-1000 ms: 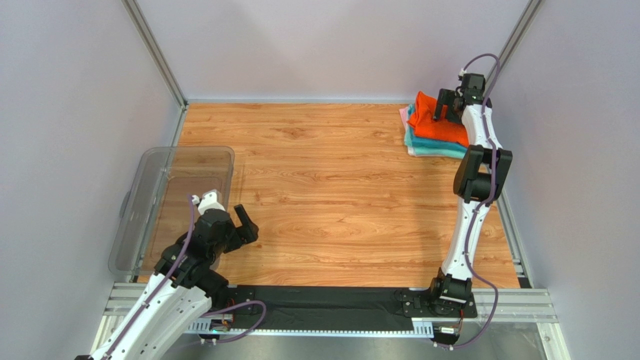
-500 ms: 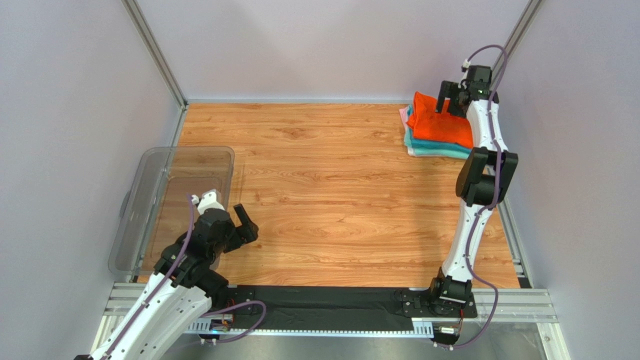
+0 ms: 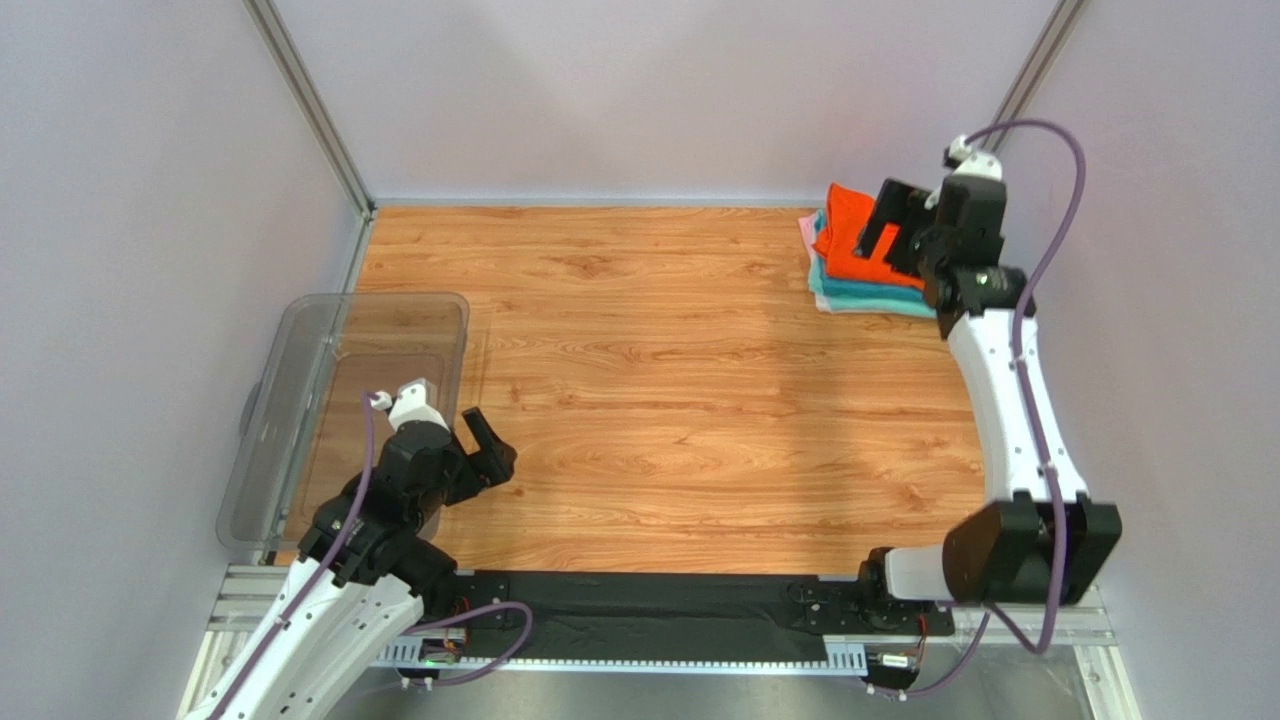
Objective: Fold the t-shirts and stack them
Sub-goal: Reset both grippers
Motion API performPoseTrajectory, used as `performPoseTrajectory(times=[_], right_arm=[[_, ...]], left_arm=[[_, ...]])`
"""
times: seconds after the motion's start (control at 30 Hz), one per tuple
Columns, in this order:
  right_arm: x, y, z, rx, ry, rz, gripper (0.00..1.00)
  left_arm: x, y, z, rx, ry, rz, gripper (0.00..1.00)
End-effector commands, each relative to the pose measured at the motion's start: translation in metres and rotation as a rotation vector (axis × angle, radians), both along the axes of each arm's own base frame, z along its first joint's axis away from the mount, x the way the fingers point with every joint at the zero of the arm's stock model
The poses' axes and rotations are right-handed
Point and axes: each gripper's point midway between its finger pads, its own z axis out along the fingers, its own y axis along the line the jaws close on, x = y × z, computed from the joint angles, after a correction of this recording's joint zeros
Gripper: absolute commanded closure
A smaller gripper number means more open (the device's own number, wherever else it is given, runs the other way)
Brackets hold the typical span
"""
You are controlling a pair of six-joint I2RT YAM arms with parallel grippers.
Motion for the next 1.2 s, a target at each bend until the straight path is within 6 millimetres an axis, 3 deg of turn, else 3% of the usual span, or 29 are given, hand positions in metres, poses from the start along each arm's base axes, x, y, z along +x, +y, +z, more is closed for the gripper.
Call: performPoseTrajectory(times=[0.0, 0.2, 0.3, 0.43, 0.77, 1.17], right_arm=[[-0.042, 0.006, -0.035, 0.081, 0.028, -0.066, 0.0], [-0.098, 0.019, -0.076, 0.148, 0.043, -0.021, 0.0], [-0.113, 0.022, -0.081, 0.17, 0.022, -0.009, 0.0], [-0.128, 0.019, -0.103, 0.181, 0.02, -0.041, 0.0], [-0.136, 0.011, -0.095, 0.204, -0.068, -0.107, 0.0], [-0.136, 0.008, -0.101, 0.201, -0.042, -0.135, 0.0]], left_arm=[[0.005, -0.007, 0.022, -0.027, -0.068, -0.043, 0.0], [0.005, -0.011, 0.027, -0.047, -0.11, -0.071, 0.0], [0.005, -0.01, 0.029, -0.053, -0.128, -0.062, 0.0], [0.004, -0.009, 0.03, -0.067, -0.144, -0.059, 0.0], [0.002, -0.011, 0.03, -0.084, -0.152, -0.066, 0.0], [0.003, -0.012, 0.029, -0.09, -0.152, -0.066, 0.0]])
